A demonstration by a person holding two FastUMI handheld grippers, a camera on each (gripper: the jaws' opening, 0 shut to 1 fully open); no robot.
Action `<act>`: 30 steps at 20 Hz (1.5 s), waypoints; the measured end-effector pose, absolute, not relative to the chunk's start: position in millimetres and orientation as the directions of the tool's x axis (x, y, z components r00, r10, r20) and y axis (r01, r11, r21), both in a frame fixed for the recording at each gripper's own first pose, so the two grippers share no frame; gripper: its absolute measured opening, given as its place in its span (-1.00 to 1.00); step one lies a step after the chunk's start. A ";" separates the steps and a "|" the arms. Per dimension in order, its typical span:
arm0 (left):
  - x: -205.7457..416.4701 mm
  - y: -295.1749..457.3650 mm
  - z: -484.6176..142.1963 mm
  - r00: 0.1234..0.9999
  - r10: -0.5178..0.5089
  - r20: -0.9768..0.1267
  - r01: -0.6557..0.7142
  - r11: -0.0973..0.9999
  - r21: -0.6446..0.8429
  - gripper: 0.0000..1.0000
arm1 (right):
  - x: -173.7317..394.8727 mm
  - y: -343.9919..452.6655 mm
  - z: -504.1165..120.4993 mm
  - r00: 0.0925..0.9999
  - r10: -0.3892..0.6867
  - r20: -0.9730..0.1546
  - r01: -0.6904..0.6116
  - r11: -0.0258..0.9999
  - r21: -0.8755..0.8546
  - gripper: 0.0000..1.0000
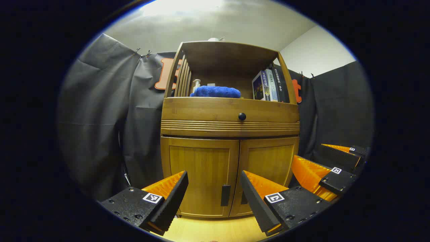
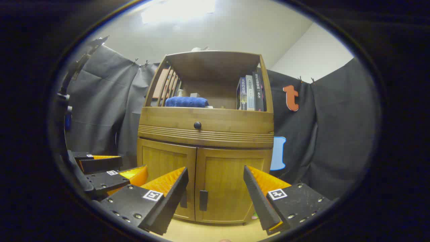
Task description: Open the right door of the double-door shoe cabinet with the right hand, and open the left door with the left hand.
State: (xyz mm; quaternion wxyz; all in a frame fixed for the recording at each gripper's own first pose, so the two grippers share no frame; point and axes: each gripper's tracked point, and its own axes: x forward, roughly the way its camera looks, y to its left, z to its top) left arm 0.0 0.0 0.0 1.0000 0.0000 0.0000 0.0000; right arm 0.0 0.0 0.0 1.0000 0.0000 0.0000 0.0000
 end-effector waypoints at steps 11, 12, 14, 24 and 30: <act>-6.6 1.7 -1.9 1.000 0.018 -0.007 -0.018 1.000 0.003 0.83 | -3.2 -0.6 -2.4 1.000 0.004 -0.004 -0.004 1.000 0.011 0.94; -6.8 2.9 -0.6 1.000 0.023 -0.005 -0.023 1.000 0.003 0.83 | -2.9 0.6 -2.5 1.000 0.008 -0.004 -0.008 1.000 0.013 0.94; -8.2 6.6 1.2 0.999 0.032 0.002 -0.032 0.999 0.003 0.83 | -2.8 1.9 -1.7 1.000 0.011 -0.002 -0.011 1.000 0.011 0.94; -8.5 17.1 -4.6 0.998 0.059 -0.010 -0.059 0.998 0.003 0.84 | 7.1 11.8 -20.9 0.999 0.025 -0.047 -0.025 1.000 0.009 0.94; -7.7 45.7 -4.4 0.994 0.107 -0.005 -0.106 0.993 0.041 0.83 | 31.3 20.3 -43.8 0.996 0.029 -0.084 -0.028 1.000 0.003 0.95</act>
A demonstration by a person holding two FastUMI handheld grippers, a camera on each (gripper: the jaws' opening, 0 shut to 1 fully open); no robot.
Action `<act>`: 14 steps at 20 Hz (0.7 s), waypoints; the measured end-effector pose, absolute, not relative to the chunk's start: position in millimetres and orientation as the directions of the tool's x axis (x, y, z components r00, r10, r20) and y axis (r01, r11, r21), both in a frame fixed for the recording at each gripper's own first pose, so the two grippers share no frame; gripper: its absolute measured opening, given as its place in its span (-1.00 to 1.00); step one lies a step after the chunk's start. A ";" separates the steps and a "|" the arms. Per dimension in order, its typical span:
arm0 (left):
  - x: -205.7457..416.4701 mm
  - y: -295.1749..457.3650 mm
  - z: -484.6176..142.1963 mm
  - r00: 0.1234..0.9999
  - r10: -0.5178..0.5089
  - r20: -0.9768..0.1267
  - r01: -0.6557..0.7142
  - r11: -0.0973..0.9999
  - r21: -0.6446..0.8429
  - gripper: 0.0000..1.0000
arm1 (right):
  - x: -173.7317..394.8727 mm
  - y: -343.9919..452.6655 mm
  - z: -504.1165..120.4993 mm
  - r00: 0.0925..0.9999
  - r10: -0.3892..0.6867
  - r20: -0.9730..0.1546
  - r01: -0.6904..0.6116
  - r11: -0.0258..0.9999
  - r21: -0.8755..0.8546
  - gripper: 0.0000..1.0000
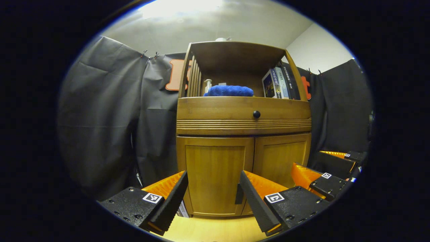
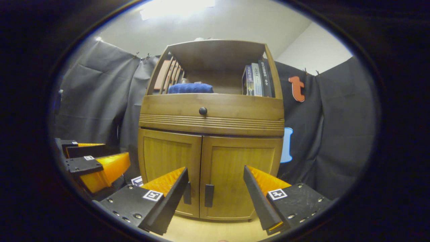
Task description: Open the right door of the double-door shoe cabinet with the right hand, and open the left door with the left hand.
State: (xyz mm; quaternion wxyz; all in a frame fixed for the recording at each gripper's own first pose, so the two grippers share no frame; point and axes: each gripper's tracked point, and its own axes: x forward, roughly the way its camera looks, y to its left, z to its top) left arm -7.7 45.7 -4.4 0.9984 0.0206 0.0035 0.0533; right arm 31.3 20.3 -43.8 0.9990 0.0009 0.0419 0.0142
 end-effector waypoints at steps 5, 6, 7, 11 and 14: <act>-8.3 80.2 -3.2 0.985 0.174 0.007 -0.174 0.983 0.054 0.83 | 62.5 29.2 -67.7 0.992 0.037 -0.121 -0.038 0.999 -0.003 0.94; -8.3 87.7 -3.0 0.981 0.191 0.007 -0.191 0.980 0.057 0.83 | 68.7 31.1 -73.5 0.991 0.039 -0.129 -0.040 0.999 -0.004 0.94; -9.2 95.8 -3.9 0.978 0.209 0.006 -0.209 0.976 0.060 0.83 | 75.6 33.4 -80.3 0.989 0.042 -0.139 -0.043 0.999 -0.006 0.94; -15.0 120.6 -8.3 0.961 0.278 -0.006 -0.277 0.959 0.069 0.83 | 103.4 40.4 -113.9 0.977 0.052 -0.205 -0.056 0.998 -0.011 0.94; -21.4 139.5 -11.4 0.944 0.329 -0.014 -0.326 0.942 0.084 0.83 | 122.7 43.1 -144.9 0.962 0.054 -0.266 -0.064 0.998 -0.029 0.94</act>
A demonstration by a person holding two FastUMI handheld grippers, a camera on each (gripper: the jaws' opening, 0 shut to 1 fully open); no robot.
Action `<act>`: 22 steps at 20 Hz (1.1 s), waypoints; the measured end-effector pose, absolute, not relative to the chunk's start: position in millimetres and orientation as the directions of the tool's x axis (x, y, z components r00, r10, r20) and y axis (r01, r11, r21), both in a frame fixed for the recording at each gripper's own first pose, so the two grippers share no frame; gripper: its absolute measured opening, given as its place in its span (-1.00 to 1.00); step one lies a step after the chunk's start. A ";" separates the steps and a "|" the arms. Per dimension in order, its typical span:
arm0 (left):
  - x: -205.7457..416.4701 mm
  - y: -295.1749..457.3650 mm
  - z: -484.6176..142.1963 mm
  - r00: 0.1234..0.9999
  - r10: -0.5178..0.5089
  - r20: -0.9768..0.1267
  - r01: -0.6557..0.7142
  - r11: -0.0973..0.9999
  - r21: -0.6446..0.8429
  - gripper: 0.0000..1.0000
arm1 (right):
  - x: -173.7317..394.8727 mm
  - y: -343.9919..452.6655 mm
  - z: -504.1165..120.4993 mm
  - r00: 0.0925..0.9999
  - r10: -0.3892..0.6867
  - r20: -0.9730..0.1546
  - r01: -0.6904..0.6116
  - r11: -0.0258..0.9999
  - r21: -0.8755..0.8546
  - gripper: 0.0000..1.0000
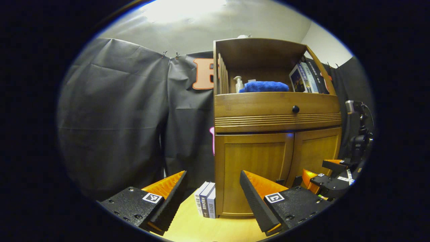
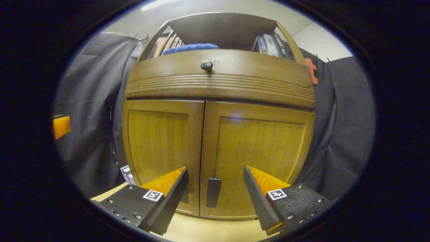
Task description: Open the right door of the double-door shoe cabinet with the right hand, and open the left door with the left hand.
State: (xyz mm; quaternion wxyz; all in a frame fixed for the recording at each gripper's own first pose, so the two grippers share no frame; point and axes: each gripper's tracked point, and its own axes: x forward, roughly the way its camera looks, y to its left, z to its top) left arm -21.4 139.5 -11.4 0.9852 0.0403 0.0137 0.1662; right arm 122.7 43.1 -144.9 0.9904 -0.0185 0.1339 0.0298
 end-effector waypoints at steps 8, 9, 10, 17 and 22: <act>-44.8 180.1 -12.4 0.890 0.456 -0.018 -0.452 0.886 0.107 0.83 | 150.7 50.1 -204.1 0.920 0.043 -0.390 -0.077 0.994 -0.072 0.17; -47.4 182.9 -13.4 0.885 0.466 -0.020 -0.461 0.881 0.106 0.83 | 153.5 51.2 -208.4 0.917 0.044 -0.397 -0.077 0.995 -0.068 0.10; -50.3 185.0 -13.8 0.879 0.476 -0.022 -0.471 0.876 0.107 0.83 | 155.9 52.7 -212.7 0.913 0.043 -0.405 -0.077 0.995 -0.069 0.10; -69.6 202.8 -10.5 0.843 0.537 -0.015 -0.531 0.838 0.124 0.84 | 173.9 49.9 -232.3 0.899 0.025 -0.437 -0.058 0.996 -0.064 -0.17; -74.4 207.8 -10.8 0.832 0.555 -0.017 -0.549 0.828 0.114 0.84 | 170.1 50.8 -228.4 0.902 0.006 -0.433 -0.019 1.000 -0.025 -0.38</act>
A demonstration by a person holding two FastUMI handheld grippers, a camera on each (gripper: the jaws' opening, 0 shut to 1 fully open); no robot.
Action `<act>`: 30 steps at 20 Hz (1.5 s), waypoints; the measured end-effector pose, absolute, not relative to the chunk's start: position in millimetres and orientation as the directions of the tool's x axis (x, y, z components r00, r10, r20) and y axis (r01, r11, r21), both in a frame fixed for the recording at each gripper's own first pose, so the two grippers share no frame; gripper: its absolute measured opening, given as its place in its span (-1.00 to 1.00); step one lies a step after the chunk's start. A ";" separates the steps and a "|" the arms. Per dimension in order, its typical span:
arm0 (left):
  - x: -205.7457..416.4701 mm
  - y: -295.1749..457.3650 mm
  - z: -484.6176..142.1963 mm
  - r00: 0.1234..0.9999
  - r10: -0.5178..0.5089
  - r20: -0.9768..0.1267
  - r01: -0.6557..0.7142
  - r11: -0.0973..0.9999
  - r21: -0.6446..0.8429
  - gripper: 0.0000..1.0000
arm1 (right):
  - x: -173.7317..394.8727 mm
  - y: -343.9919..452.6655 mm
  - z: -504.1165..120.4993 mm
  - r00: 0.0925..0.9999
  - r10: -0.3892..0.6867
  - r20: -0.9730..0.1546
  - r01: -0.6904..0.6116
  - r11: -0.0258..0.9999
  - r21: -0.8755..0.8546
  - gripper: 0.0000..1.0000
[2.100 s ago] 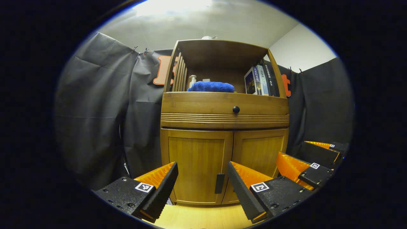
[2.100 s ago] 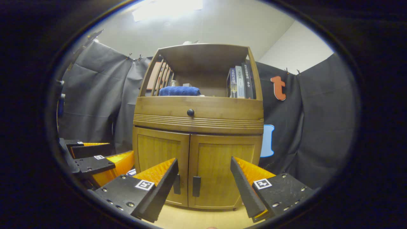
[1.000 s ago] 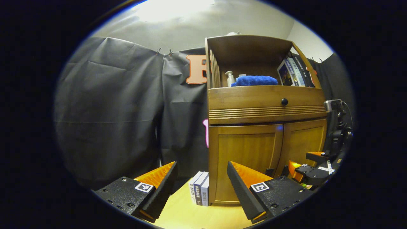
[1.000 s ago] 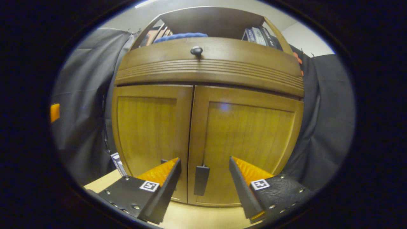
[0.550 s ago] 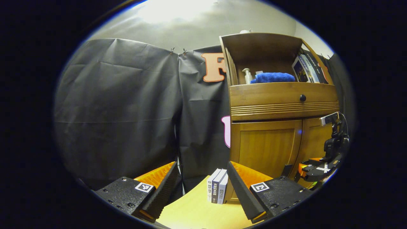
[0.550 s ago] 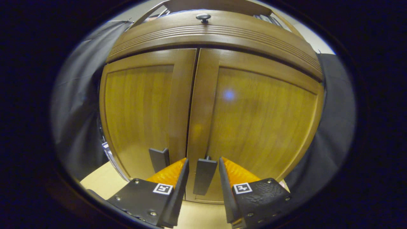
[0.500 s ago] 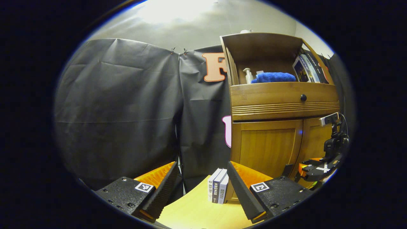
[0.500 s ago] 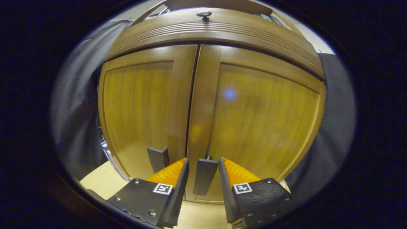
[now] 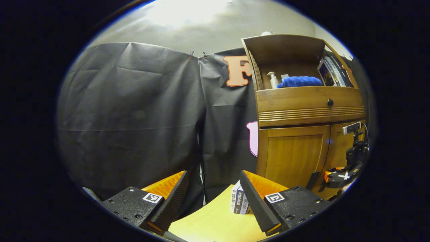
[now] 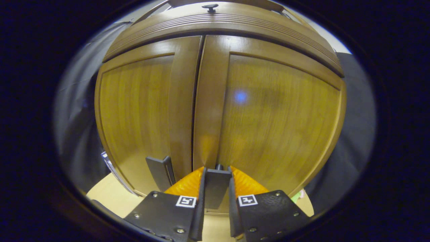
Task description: Open the right door of the double-door shoe cabinet with the right hand, and open the left door with the left hand.
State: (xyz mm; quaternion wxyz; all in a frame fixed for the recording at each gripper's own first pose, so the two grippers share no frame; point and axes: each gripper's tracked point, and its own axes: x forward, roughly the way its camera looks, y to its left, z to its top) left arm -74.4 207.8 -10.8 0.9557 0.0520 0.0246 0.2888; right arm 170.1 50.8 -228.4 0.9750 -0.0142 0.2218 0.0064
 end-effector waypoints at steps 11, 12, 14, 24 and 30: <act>-78.5 196.6 -11.1 0.852 0.523 -0.021 -0.518 0.849 0.100 0.84 | 167.2 49.3 -222.2 0.905 0.032 -0.425 -0.025 0.999 0.023 -0.53; -78.0 194.0 -11.1 0.856 0.517 -0.021 -0.513 0.853 0.097 0.84 | 168.0 49.5 -222.3 0.905 0.037 -0.425 -0.029 0.999 0.025 -0.53; -75.9 188.5 -12.8 0.865 0.501 -0.024 -0.498 0.863 0.089 0.84 | 167.4 50.1 -223.4 0.904 0.046 -0.424 -0.035 0.999 0.034 -0.53; -75.9 163.2 -17.7 0.897 0.441 -0.036 -0.437 0.896 0.074 0.84 | 161.6 43.8 -215.2 0.909 0.070 -0.412 -0.056 0.997 0.047 -0.53; -82.0 151.6 -21.9 0.911 0.410 -0.048 -0.407 0.911 0.066 0.84 | 162.3 41.9 -216.9 0.912 0.082 -0.402 -0.066 0.996 0.055 -0.53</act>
